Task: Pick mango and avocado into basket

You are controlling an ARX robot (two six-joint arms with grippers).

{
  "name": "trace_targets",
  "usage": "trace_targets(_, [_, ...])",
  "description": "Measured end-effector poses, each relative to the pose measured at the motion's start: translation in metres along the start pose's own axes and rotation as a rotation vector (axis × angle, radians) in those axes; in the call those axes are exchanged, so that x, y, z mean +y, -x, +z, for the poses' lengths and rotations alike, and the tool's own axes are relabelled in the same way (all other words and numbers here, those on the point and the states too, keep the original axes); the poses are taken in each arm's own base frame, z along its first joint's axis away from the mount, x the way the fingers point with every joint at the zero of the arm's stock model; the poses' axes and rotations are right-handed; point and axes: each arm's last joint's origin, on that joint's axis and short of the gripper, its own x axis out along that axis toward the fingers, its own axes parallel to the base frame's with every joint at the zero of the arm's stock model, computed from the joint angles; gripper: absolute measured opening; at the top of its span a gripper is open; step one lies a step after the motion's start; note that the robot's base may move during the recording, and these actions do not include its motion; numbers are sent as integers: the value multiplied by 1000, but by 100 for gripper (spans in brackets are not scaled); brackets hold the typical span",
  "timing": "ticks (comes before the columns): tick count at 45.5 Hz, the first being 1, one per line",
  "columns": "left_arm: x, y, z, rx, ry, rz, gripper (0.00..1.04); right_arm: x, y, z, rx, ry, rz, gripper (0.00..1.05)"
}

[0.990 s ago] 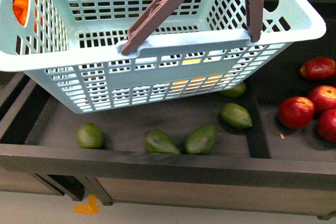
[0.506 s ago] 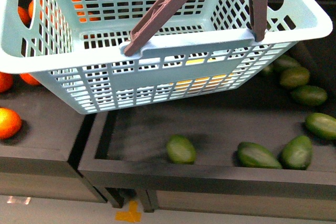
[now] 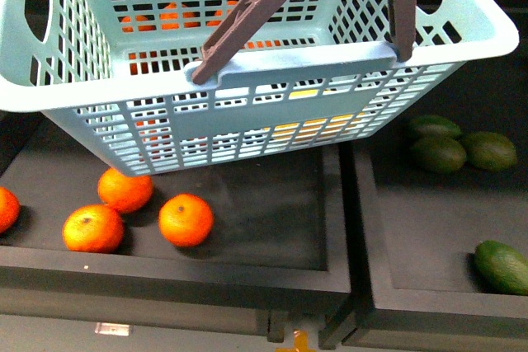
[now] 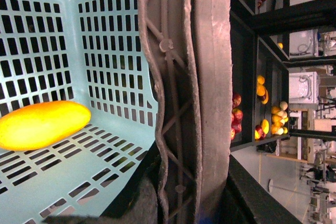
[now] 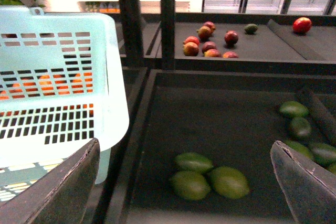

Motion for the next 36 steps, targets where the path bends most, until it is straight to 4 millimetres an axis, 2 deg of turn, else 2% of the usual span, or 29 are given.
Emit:
trace_targets(12, [5, 5, 6, -41, -5, 30, 20, 0, 0, 0, 2, -1, -1, 96])
trace_targets(14, [5, 4, 6, -39, -7, 29, 20, -1, -3, 1, 86, -40, -68, 96])
trace_targets(16, [4, 4, 5, -34, -6, 24, 20, -6, -12, 4, 250, -82, -165, 96])
trace_targets(20, [1, 2, 2, -11, -6, 4, 20, -20, -26, -7, 405, -117, -207, 96])
trace_targets(24, [-1, 1, 0, 2, -5, -6, 20, -34, -45, -14, 417, -111, -182, 96])
trace_targets(28, [-2, 0, -1, 12, -6, -15, 20, -52, -73, -15, 396, -59, -119, 96])
trace_targets(36, [-3, 0, -2, 9, -4, -11, 20, -83, -121, -34, 455, 140, -74, 96])
